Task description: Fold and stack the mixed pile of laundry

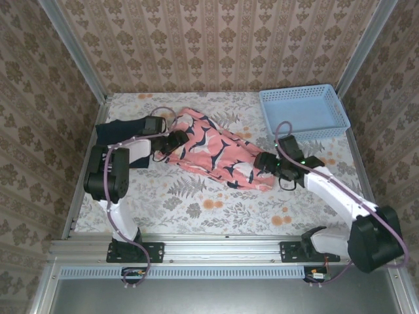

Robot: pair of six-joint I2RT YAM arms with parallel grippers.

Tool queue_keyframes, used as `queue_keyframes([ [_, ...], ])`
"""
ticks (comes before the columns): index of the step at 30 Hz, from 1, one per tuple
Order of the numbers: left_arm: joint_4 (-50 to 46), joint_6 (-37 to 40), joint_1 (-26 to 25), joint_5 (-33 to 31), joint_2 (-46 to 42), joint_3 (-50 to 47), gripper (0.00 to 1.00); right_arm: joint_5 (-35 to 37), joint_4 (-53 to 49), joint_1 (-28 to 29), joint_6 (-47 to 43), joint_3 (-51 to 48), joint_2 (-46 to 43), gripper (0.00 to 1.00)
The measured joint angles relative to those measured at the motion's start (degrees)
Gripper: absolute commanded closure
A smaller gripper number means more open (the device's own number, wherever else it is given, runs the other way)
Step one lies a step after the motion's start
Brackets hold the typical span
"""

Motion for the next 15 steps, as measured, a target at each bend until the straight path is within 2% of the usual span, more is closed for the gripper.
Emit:
queue_keyframes([
  [3, -1.29, 1.09, -1.01, -0.52, -3.48, 0.28, 0.34, -0.22, -0.13, -4.09, -1.20, 0.20, -0.48, 0.09],
  [6, -1.97, 1.64, -2.84, -0.76, -6.05, 0.31, 0.34, -2.19, 1.07, -7.10, -1.51, -0.48, 2.51, 0.14],
  [11, -2.23, 1.99, -4.79, -0.79, -7.30, -0.42, 0.35, -6.69, 5.70, -7.89, -1.01, -2.23, 11.10, 0.24],
  [15, -2.54, 1.99, -4.76, -0.81, -8.37, -2.95, 0.36, -10.05, 10.56, -7.37, 0.22, -3.10, 17.73, 0.27],
])
